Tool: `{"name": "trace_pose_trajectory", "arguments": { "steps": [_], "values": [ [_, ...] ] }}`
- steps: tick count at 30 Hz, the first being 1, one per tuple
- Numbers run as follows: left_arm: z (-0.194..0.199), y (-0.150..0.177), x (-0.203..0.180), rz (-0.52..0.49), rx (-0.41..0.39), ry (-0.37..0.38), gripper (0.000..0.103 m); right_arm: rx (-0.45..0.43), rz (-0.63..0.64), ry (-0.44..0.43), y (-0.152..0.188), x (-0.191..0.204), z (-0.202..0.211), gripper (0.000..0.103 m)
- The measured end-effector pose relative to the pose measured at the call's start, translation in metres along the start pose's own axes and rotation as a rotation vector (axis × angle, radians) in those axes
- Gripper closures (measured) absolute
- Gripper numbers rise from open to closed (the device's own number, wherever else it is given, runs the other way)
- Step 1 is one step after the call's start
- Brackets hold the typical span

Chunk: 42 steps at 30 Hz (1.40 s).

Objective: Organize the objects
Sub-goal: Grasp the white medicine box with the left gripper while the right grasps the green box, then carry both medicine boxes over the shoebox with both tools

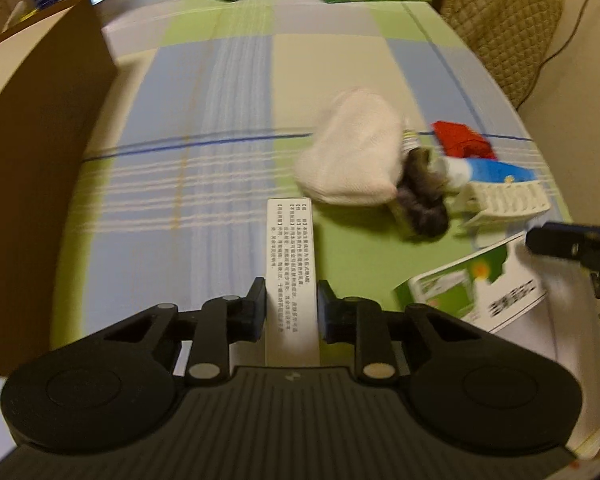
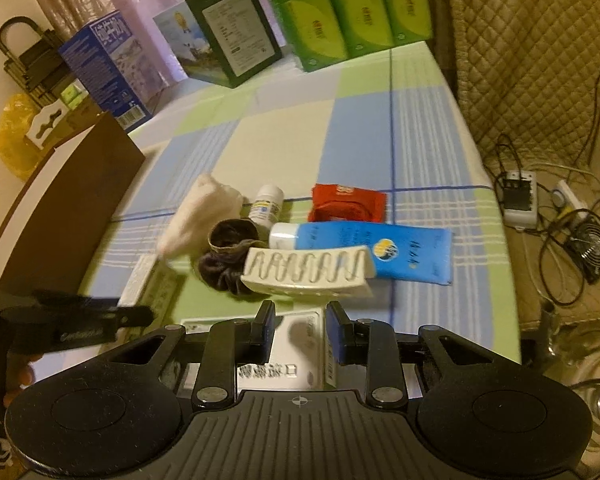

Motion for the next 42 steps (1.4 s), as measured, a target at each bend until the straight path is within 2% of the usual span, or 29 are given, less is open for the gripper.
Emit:
{"name": "trace_pose_trajectory", "arguments": {
  "steps": [7, 11, 16, 21, 22, 23, 25, 29, 33, 36, 37, 38, 42],
  "values": [
    [0.011, 0.03, 0.041, 0.095, 0.013, -0.032, 0.081, -0.019, 0.049, -0.022, -0.007, 0.003, -0.015, 0.077],
    [0.017, 0.045, 0.057, 0.136, 0.021, -0.039, 0.081, 0.065, 0.062, -0.052, 0.0, 0.002, -0.024, 0.077],
    [0.021, 0.058, 0.067, 0.164, 0.034, -0.036, 0.081, 0.125, 0.056, -0.11, 0.021, 0.009, -0.018, 0.077],
    [0.02, 0.065, 0.068, 0.161, 0.054, -0.025, 0.081, 0.183, 0.12, -0.133, 0.044, 0.034, -0.015, 0.075],
    [0.02, 0.065, 0.068, 0.161, 0.059, -0.023, 0.081, 0.186, 0.136, -0.122, 0.046, 0.04, -0.015, 0.068],
    [0.019, 0.066, 0.069, 0.162, 0.062, -0.021, 0.081, 0.186, 0.154, -0.105, 0.046, 0.046, -0.015, 0.053],
    [0.017, 0.065, 0.069, 0.158, 0.064, -0.02, 0.081, 0.175, 0.177, -0.079, 0.045, 0.057, -0.015, 0.036],
    [0.015, 0.065, 0.07, 0.146, 0.063, -0.021, 0.081, 0.167, 0.218, -0.056, 0.043, 0.075, -0.023, 0.035],
    [0.01, 0.062, 0.07, 0.142, 0.061, -0.022, 0.081, 0.17, 0.271, 0.041, 0.044, 0.09, -0.037, 0.035],
    [0.008, 0.061, 0.07, 0.13, 0.053, -0.023, 0.081, 0.176, 0.279, 0.083, 0.045, 0.092, -0.046, 0.036],
    [0.008, 0.061, 0.07, 0.126, 0.052, -0.023, 0.081, 0.177, 0.284, 0.095, 0.046, 0.092, -0.049, 0.038],
    [0.007, 0.062, 0.07, 0.124, 0.051, -0.02, 0.081, 0.183, 0.287, 0.107, 0.047, 0.092, -0.052, 0.048],
    [0.007, 0.069, 0.071, 0.116, 0.051, -0.004, 0.081, 0.186, 0.292, 0.122, 0.053, 0.092, -0.053, 0.049]
  ]
}}
Point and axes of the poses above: each gripper's, at about its wrist camera, not at the fingertips, and z roughly against the way its jaws point, x to its left, y to its underside, the point moved 4 cm from there along -z, roughly the way its jaws point, and after that the axes turned 11 degrees about x, right-handed, at the moved point
